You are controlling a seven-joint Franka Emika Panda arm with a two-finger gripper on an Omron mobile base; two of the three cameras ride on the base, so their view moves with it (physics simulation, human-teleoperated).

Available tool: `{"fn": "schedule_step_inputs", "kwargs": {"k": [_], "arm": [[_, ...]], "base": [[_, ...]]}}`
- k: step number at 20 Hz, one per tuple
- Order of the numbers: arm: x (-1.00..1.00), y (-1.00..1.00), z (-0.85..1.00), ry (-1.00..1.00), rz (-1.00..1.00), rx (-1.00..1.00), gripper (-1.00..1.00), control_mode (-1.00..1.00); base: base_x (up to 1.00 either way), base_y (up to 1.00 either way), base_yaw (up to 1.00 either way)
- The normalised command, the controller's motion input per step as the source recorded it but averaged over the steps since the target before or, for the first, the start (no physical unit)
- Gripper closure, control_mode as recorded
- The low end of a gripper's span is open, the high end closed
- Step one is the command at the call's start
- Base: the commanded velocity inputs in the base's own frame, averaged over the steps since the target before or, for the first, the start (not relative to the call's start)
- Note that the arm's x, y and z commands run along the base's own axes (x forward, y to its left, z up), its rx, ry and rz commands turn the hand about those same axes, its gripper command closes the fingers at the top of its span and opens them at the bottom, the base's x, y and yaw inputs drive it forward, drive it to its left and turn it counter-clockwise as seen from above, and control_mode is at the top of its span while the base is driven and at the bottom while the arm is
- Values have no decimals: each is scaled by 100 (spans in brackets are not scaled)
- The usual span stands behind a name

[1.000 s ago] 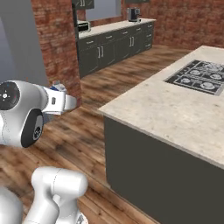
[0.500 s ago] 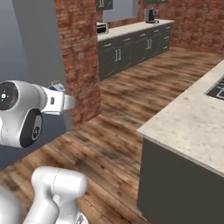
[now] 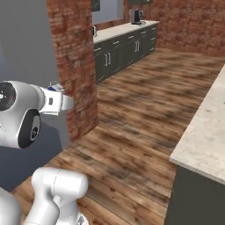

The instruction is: Take a sugar cube from the saucer and place it inside the coffee. Then, grab milk from the fridge and place it next to the coffee on the counter to sweeten the coffee.

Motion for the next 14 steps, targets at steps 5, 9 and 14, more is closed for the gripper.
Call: {"fn": "schedule_step_inputs", "kwargs": {"k": [5, 9, 14], "arm": [[0, 0, 0, 0, 0, 0, 100, 100], [0, 0, 0, 0, 0, 0, 100, 100], [0, 0, 0, 0, 0, 0, 100, 100]], "base": [[100, 47, -43], [100, 22, -38], [100, 9, -26]]}}
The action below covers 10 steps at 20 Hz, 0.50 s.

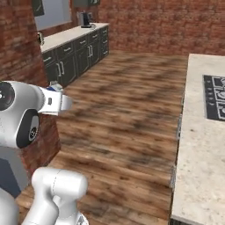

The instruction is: Take a sugar cube from the saucer and place it inside the coffee. Then, grab milk from the fridge and place it next to the coffee on the counter to sweeten the coffee.

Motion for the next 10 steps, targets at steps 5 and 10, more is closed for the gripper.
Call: {"fn": "schedule_step_inputs", "kwargs": {"k": [5, 10], "arm": [[0, 0, 0, 0, 0, 0, 100, 100], [0, 0, 0, 0, 0, 0, 100, 100]], "base": [[100, 16, -23], [100, 50, -12]]}}
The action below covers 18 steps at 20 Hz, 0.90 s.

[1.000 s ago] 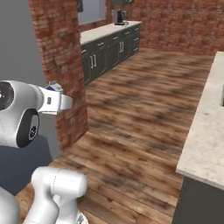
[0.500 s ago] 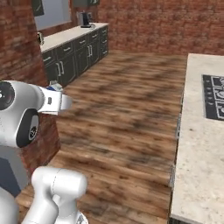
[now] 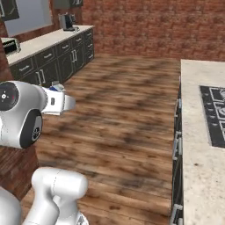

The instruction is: Take a sugar cube from the saucer and place it inside the coffee. Then, grab milk from the fridge and place it next to the coffee on the counter to sweeten the coffee.

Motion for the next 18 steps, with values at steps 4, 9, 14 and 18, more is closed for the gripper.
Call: {"fn": "schedule_step_inputs", "kwargs": {"k": [4, 9, 14, 18], "arm": [[0, 0, 0, 0, 0, 0, 100, 100], [0, 0, 0, 0, 0, 0, 100, 100], [0, 0, 0, 0, 0, 0, 100, 100], [0, 0, 0, 0, 0, 0, 100, 100]], "base": [[100, 68, -1], [100, 54, 0], [100, 28, 0], [100, 18, 0]]}}
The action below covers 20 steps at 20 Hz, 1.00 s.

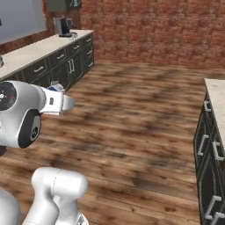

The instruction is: Take a sugar cube from the saucer and place it inside the coffee. Then, grab milk from the fridge and place it next to the coffee on the counter to sweeten the coffee.

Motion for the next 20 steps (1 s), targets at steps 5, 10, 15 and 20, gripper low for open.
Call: {"fn": "schedule_step_inputs", "kwargs": {"k": [5, 10, 15, 20], "arm": [[0, 0, 0, 0, 0, 0, 100, 100], [0, 0, 0, 0, 0, 0, 100, 100], [0, 0, 0, 0, 0, 0, 100, 100], [0, 0, 0, 0, 0, 0, 100, 100]], "base": [[100, 8, 1], [100, 0, 9], [100, 0, 14], [100, 0, 19]]}}
